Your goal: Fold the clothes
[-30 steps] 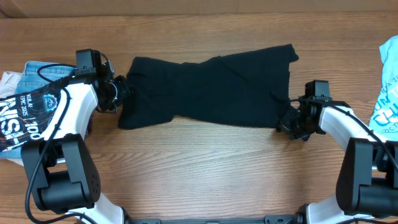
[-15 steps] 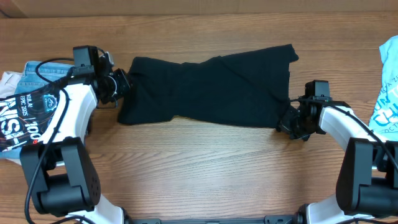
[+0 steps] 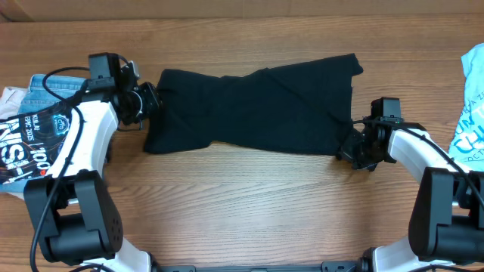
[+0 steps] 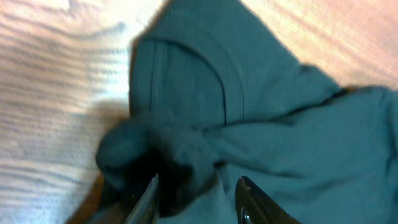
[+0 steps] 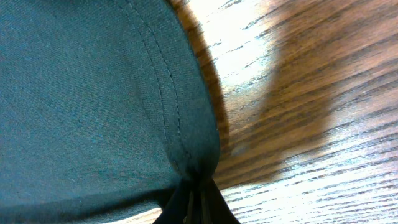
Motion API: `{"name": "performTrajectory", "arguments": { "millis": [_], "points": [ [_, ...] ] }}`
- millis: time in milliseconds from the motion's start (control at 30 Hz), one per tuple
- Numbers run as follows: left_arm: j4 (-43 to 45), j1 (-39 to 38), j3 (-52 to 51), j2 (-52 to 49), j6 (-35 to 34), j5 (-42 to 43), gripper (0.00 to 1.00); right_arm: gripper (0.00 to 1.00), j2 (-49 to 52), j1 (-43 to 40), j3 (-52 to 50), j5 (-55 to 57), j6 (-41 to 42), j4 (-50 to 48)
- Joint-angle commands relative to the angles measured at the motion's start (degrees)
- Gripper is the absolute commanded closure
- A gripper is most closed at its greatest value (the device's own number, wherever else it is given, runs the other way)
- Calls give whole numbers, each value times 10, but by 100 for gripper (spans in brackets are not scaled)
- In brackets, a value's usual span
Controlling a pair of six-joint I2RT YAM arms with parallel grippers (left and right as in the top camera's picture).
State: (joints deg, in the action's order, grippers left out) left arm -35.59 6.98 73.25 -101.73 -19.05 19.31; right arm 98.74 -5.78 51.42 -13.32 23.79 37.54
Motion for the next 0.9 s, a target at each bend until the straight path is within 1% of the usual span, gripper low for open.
{"name": "performTrajectory", "arguments": {
  "millis": [0, 133, 267, 333, 467, 600, 767, 867],
  "points": [
    [-16, -18, 11, 18, 26, -12, 57, 96, 21, -1, -15, 58, 2, 0],
    [-23, -30, 11, 18, 28, -43, 59, 96, 21, -1, -15, 58, 2, 0],
    [-23, -32, 11, 18, 28, -51, 70, 96, 21, -1, -15, 58, 2, 1],
    [-24, -32, 11, 18, 28, -69, 76, 96, 21, -1, -15, 58, 2, 1],
    [-35, -32, 11, 18, 28, -123, 93, 96, 21, -1, -15, 58, 2, 0],
    [-34, -32, 10, 17, 28, -134, 96, 96, 21, -1, -15, 58, 2, 0],
    [-31, -32, 12, 18, 37, -138, 96, 96, 20, -1, -15, 58, 2, -1],
    [-42, -32, 29, 30, 41, -136, 96, 96, 9, -1, 6, 58, 2, 22]
  ]
}}
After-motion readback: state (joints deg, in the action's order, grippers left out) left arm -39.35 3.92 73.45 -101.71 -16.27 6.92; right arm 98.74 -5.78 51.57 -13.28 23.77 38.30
